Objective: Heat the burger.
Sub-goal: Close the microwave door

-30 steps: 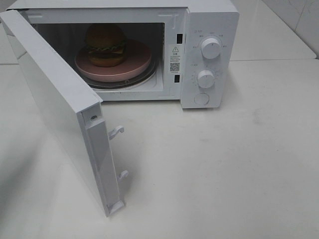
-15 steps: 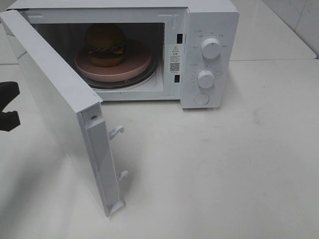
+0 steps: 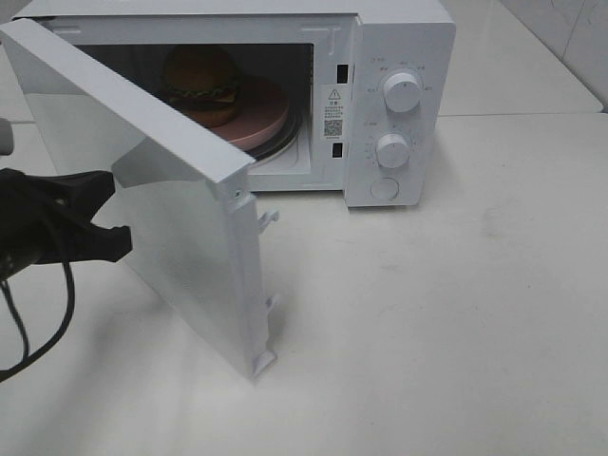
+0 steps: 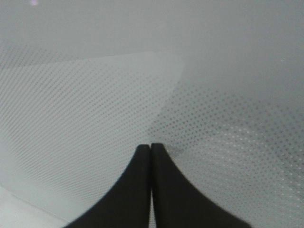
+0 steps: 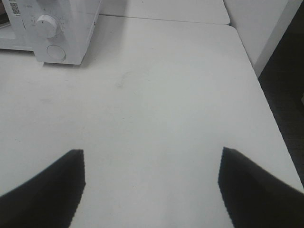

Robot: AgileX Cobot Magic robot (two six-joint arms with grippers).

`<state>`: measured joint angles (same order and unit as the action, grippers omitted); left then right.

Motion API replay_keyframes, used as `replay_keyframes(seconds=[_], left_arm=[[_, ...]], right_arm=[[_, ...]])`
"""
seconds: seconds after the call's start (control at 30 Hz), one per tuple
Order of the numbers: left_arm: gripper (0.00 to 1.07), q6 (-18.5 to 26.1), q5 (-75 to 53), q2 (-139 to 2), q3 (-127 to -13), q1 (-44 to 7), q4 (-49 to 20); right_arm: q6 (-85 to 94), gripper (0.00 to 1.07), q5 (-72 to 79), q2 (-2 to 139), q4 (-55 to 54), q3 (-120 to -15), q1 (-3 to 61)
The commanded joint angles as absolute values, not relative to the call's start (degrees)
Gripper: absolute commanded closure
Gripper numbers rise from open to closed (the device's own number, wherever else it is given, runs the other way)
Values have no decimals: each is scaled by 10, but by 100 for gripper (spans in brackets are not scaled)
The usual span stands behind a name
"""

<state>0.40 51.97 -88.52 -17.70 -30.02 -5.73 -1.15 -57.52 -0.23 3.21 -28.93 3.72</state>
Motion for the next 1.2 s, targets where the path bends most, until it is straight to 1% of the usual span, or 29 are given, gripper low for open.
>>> replay_keyframes(seconds=[0.03,0.1,0.4,0.47,0.5,0.53,0.67,0.73,0.83,0.87,0.93,0.97,1.0,1.2], left_arm=[[107,27,533,-895,-201,-324,-103],[107,41,533,-913,-225,-345,-146],[107,57,508,-961,-311,-374,-207],[107,78,493,-976,-345,-383,-229],[107,78,493,-976,-345,-383,-229],[107,94,482,-988,-370,-388,-241],[107,109,465,-1004,-402,-392,-259],[107,119,453,-1021,-437,-393,-290],[107,125,438,-1030,-458,-393,-308],[107,142,425,-1040,-482,-393,-329],[107,148,421,-1046,-492,-393,-338],[107,166,413,-1055,-515,-393,-352],[107,173,411,-1061,-527,-393,-362],[107,198,398,-1091,-582,-393,-391]], right_arm=[[-11,32,-568,-20,36,-288,34],[-11,32,-568,-20,36,-288,34],[-11,32,-568,-20,36,-288,34],[-11,32,-568,-20,36,-288,34],[-11,32,-568,-20,36,-288,34],[-11,32,-568,-20,36,-288,34],[-11,32,-568,-20,36,-288,34],[-11,32,-568,-20,36,-288,34],[-11,32,-568,-20,36,-288,34],[-11,32,-568,-20,36,-288,34],[-11,32,-568,-20,36,-288,34],[-11,32,-568,-20,36,-288,34],[-11,32,-568,-20,36,-288,34],[-11,32,-568,-20,36,-288,34]])
